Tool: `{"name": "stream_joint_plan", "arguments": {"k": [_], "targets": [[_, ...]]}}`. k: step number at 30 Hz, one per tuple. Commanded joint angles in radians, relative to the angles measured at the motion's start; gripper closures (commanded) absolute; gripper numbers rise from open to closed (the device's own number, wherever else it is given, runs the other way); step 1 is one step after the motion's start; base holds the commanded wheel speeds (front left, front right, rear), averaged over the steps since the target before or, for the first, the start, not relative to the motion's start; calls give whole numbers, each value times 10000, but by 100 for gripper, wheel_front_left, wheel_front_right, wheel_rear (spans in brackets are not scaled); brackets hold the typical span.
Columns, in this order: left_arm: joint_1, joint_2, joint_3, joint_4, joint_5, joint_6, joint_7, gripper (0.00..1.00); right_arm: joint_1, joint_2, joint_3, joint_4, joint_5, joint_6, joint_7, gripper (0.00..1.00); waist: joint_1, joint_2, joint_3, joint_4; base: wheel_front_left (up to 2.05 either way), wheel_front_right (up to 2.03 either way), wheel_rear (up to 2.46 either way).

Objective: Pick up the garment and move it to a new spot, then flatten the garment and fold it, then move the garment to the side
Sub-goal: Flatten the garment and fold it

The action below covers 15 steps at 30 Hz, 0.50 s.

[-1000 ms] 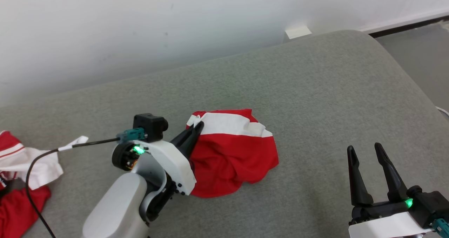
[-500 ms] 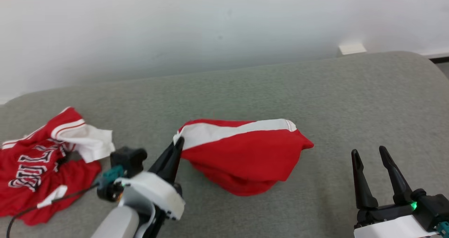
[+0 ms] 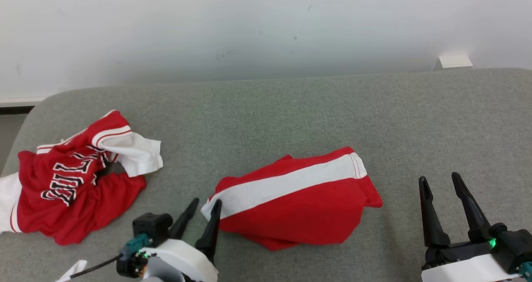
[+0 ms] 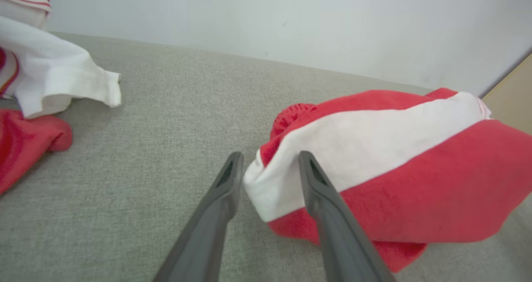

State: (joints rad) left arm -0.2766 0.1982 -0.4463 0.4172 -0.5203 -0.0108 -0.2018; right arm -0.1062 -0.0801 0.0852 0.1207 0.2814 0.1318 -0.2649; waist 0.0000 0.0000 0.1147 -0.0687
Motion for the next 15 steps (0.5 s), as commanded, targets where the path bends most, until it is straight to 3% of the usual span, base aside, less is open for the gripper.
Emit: {"name": "stream_joint_plan", "arguments": {"k": [1,15], "targets": [[-124,-11,100,25,-89,-40,-113,0,-78,-37,-39,20,-22,-22,11,0,0,0,-27,14,0,0,0],[757,-210,1515,-881,314,338,-628,0,195,-355,114,165,14,-22,12,0,0,0,-684,295,0,0,0]]}}
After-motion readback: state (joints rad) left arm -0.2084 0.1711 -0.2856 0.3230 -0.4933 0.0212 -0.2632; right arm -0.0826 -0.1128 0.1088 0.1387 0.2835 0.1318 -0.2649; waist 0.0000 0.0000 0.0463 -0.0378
